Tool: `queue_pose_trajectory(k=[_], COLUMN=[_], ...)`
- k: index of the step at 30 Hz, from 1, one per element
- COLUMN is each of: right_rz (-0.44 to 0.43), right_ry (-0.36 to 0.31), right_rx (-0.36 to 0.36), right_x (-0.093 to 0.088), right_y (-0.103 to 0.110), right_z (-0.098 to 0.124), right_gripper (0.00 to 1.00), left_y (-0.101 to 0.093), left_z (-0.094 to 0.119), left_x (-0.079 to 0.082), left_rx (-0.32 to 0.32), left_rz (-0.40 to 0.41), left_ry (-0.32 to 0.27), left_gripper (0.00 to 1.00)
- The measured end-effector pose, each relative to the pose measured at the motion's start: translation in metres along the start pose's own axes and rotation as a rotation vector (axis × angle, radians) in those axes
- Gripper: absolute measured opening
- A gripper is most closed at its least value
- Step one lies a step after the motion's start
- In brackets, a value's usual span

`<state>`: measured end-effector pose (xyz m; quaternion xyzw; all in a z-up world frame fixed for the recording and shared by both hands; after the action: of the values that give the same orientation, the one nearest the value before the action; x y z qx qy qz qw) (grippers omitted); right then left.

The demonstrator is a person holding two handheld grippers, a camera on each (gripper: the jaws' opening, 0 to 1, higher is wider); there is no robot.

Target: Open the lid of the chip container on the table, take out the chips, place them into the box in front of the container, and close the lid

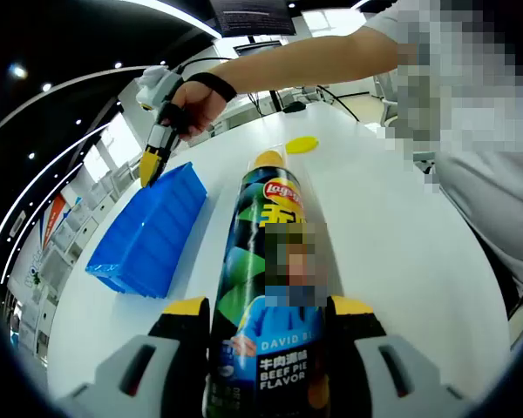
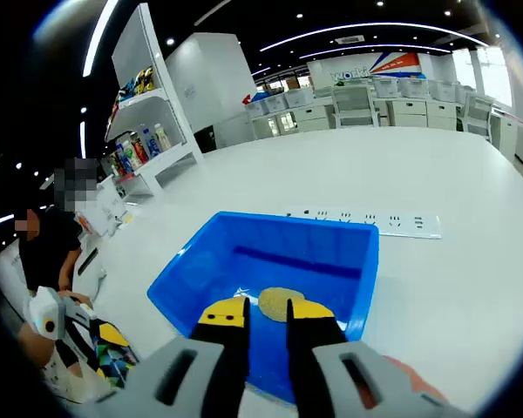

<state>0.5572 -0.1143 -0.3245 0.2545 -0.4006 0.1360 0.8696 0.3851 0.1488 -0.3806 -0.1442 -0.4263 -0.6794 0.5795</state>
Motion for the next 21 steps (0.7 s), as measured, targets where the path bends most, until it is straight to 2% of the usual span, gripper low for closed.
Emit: queue_pose_trajectory(k=[3, 5, 10, 12, 14, 16, 21], right_rz=[0.023, 0.080, 0.109, 0.180, 0.208, 0.241, 0.233], right_ry=[-0.003, -0.019, -0.039, -0.033, -0.037, -0.067, -0.101], right_rx=[0.014, 0.061, 0.087, 0.075, 0.074, 0.109, 0.163], right_x=[0.000, 0.005, -0.003, -0.005, -0.007, -0.005, -0.004], right_y=[-0.001, -0.005, -0.001, -0.005, -0.003, -0.001, 0.000], right_z=[0.008, 0.008, 0.023, 0.027, 0.033, 0.038, 0.051], right_gripper=[0.19, 0.20, 0.23, 0.24, 0.24, 0.24, 0.26], left_y=[0.000, 0.000, 0.000, 0.000, 0.000, 0.000, 0.000], left_z=[0.000, 0.000, 0.000, 0.000, 0.000, 0.000, -0.001], left_x=[0.000, 0.000, 0.000, 0.000, 0.000, 0.000, 0.000], left_rx=[0.001, 0.001, -0.001, -0.002, -0.002, 0.000, 0.000], left_rz=[0.000, -0.001, 0.001, -0.001, -0.004, -0.004, -0.003], left_ry=[-0.001, 0.000, 0.002, 0.007, 0.012, 0.014, 0.015], left_gripper=[0.54, 0.54, 0.54, 0.54, 0.54, 0.54, 0.54])
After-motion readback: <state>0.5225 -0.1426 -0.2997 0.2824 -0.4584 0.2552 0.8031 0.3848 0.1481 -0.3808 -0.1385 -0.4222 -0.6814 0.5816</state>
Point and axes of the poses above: the point that each gripper's makers call its tool centre point, and the gripper's own axes: z roughly backward along the fingers, y roughly to its left, x roughly out of its top, the point moved 9 cm from there along z, roughly backward along the fingers, and after that the axes turned 6 degrees about -z, right-handed, at the moved point
